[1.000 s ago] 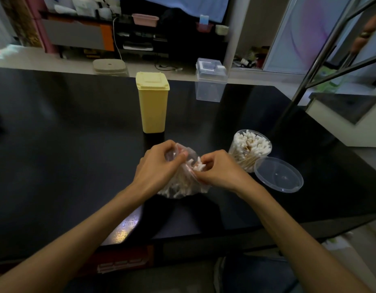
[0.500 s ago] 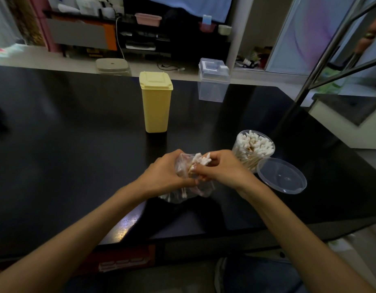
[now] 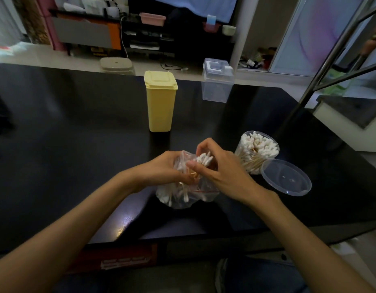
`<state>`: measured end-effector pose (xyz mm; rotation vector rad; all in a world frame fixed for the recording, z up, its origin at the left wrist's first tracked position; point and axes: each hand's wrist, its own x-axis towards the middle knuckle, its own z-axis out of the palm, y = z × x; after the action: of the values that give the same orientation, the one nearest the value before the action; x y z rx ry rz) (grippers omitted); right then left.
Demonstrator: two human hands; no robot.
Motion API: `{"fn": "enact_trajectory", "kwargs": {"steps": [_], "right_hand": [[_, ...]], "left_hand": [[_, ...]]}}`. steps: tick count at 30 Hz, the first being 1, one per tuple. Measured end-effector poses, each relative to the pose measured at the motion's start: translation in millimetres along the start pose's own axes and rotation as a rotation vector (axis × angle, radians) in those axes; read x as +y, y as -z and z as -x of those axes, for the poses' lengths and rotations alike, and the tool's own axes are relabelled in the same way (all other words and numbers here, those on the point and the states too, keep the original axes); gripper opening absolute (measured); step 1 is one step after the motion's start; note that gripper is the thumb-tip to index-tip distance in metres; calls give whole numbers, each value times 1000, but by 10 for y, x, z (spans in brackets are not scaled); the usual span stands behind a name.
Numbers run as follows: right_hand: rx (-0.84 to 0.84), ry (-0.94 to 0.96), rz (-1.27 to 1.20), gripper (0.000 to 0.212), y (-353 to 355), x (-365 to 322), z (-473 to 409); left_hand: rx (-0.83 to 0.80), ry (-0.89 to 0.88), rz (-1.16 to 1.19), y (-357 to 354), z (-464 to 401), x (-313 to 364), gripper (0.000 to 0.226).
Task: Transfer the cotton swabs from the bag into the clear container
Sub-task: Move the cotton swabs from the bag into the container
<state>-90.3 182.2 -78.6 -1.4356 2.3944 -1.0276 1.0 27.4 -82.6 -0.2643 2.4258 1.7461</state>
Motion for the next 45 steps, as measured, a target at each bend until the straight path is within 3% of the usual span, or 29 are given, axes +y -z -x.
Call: {"fn": "enact_trajectory", "kwargs": {"steps": [5,10,14,21,27,33,40,45], "right_hand": [[54,24,119,31,-124,12,-50],[196,-102,-33,30,-178,74,-104],[275,-250,-192,33,-147,77,-159],[131,-242,-304,30,-113,20,-134],[121,-227,-275,33,-123,0,-126],[100,-281,-453,22,-73,-5,-148],[57,-215,-254,17,-149,35,-147],[-51,-226,-245,10,-88,60,-146]], "left_hand": [[-12,68,21,4,-23,-28,36],[-147,109,218,85,51,91,44],[-42,101,206,128,71,71,43],[56,109,239,140,58,63,28],[57,84,145,98,81,84,34],[116,72,149,133,90,129,37],[150,49,121,119,72,68,45],[67,95,98,141,35,32,53]]}}
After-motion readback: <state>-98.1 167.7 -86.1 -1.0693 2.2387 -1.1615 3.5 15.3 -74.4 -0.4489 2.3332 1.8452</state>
